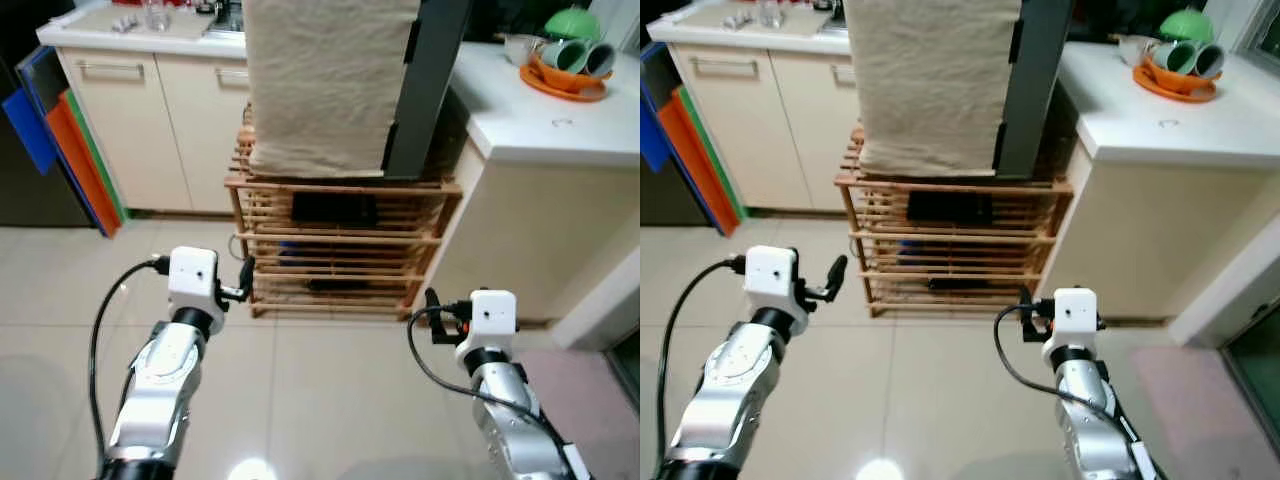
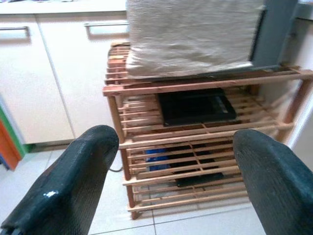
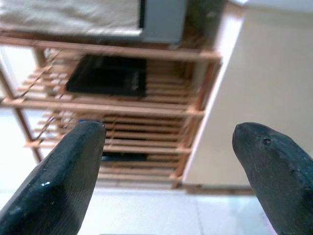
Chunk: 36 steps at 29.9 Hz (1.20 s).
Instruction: Restocking fridge
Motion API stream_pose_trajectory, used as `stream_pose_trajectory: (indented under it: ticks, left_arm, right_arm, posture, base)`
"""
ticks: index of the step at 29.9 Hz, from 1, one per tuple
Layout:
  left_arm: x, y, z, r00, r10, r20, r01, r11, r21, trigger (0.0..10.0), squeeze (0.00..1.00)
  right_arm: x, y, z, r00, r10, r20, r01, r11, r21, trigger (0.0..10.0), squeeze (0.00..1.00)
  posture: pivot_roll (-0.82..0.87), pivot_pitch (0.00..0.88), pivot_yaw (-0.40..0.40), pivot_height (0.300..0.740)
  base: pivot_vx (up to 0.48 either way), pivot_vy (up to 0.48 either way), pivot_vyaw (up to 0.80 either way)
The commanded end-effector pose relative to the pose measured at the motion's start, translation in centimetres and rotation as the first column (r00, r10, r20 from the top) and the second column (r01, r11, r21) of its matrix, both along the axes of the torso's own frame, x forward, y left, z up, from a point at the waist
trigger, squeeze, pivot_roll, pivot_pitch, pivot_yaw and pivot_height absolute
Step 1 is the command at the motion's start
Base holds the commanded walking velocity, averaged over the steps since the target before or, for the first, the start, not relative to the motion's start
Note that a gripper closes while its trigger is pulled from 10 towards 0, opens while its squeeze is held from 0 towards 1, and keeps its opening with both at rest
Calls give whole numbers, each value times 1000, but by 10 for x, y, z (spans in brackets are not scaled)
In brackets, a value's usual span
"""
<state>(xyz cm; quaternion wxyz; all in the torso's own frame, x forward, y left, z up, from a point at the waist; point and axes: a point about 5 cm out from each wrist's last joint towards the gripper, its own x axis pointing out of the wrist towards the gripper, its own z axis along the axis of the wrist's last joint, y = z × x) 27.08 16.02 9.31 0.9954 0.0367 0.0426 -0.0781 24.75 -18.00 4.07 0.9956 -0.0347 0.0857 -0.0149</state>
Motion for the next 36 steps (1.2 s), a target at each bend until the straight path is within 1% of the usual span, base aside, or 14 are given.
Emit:
stream_pose_trajectory:
  ticks: [1,5,9,14,24,27,31,36]
  left_arm:
    - [2,-5,6,999,-27,27,27,1000,2,10000,0]
    - [3,-7,6,999,-30,25,30,1000,-4,10000,0]
    - [3,-7,4,1000,-22,19,22,1000,17,10000,0]
    - [4,-3,3,1000,-11,11,11,1000,27,10000,0]
    - [5,-2,3,1000,-10,11,10,1000,16,10000,0]
    - [5,-1,3,1000,-16,12,16,1000,19,10000,0]
    - [5,1,5,1000,-21,15,21,999,28,10000,0]
    - [4,-1,4,999,-43,16,43,999,23,10000,0]
  right_arm:
    - [3,-1,6,1000,6,30,-6,1000,-12,10000,0]
    - [4,0,7,999,15,36,-14,1000,-13,10000,0]
    - [5,3,8,998,25,49,-25,1000,1,10000,0]
    - [2,8,6,998,37,51,-38,999,9,10000,0]
    - [5,7,5,998,45,44,-45,999,3,10000,0]
    - [5,8,5,998,49,44,-49,999,4,10000,0]
    - [7,15,3,997,58,43,-59,998,14,10000,0]
    - [7,15,3,998,50,50,-51,999,19,10000,0]
  posture:
    - [-19,0,-12,740]
    - [-19,0,-12,740]
    - [-18,0,-10,740]
    - [-14,0,-3,740]
    - [-7,0,-9,740]
    - [6,0,-12,740]
    - [20,0,3,740]
    - [6,0,9,740]
  base:
    - [458,0,0]
    - [450,0,0]
    - [445,0,0]
    - [455,0,0]
    - [461,0,0]
    - [461,0,0]
    - [461,0,0]
    - [461,0,0]
